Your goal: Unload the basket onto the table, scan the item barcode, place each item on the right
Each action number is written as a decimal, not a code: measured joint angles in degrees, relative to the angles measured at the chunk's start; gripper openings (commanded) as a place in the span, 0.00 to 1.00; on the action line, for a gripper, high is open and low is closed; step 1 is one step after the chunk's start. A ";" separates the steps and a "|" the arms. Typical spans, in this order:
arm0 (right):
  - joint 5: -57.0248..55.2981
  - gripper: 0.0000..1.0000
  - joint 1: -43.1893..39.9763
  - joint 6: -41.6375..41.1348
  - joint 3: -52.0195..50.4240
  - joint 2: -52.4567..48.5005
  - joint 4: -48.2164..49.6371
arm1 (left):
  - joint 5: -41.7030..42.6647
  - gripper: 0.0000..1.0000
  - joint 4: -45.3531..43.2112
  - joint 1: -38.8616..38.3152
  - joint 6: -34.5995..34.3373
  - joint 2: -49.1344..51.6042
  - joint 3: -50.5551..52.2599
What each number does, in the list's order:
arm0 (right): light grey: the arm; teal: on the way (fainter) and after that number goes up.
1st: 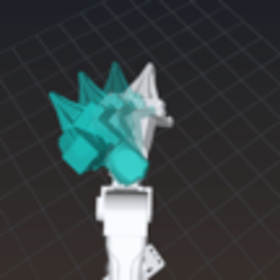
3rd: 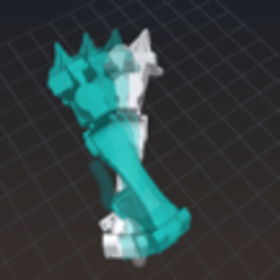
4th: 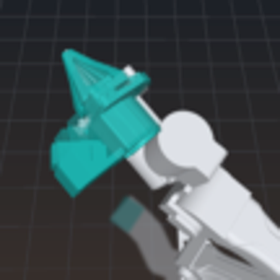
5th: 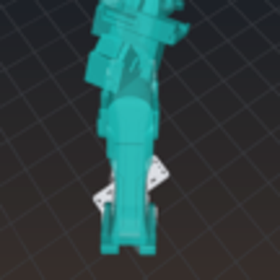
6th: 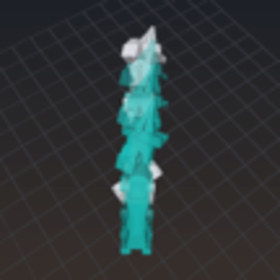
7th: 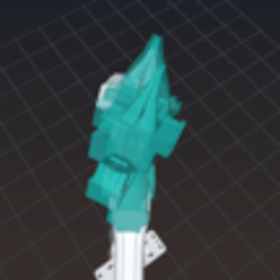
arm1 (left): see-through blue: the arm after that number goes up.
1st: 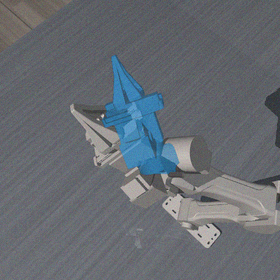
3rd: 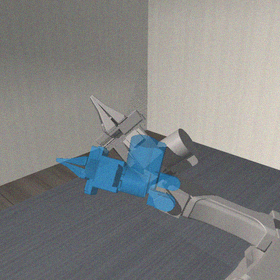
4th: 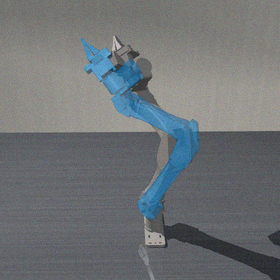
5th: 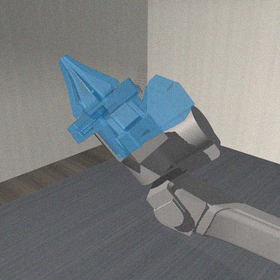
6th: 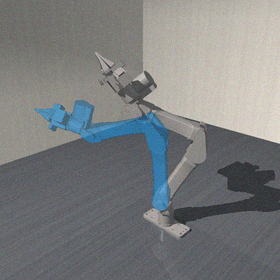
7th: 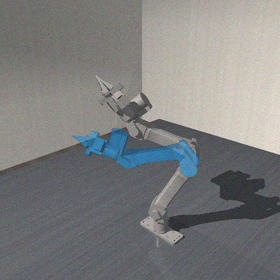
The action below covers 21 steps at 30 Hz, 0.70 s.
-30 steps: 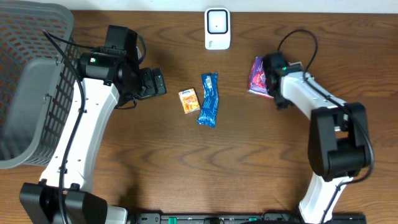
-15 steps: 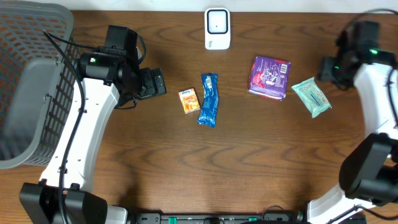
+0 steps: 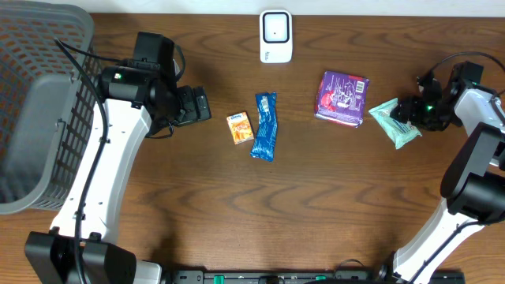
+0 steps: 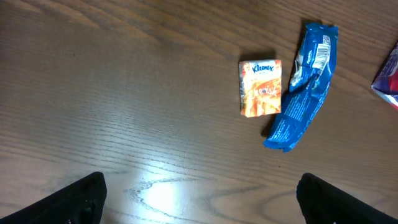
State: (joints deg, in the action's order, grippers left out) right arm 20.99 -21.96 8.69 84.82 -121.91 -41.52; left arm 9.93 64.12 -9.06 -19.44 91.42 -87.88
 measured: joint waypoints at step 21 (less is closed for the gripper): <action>0.22 0.01 0.26 -10.56 0.72 15.19 0.81 | -0.02 0.98 -0.02 0.00 0.00 0.00 0.00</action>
State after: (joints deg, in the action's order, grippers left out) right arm 21.21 -21.69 -1.87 85.54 -106.72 -40.71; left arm 9.91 64.10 -9.06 -19.44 91.42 -87.88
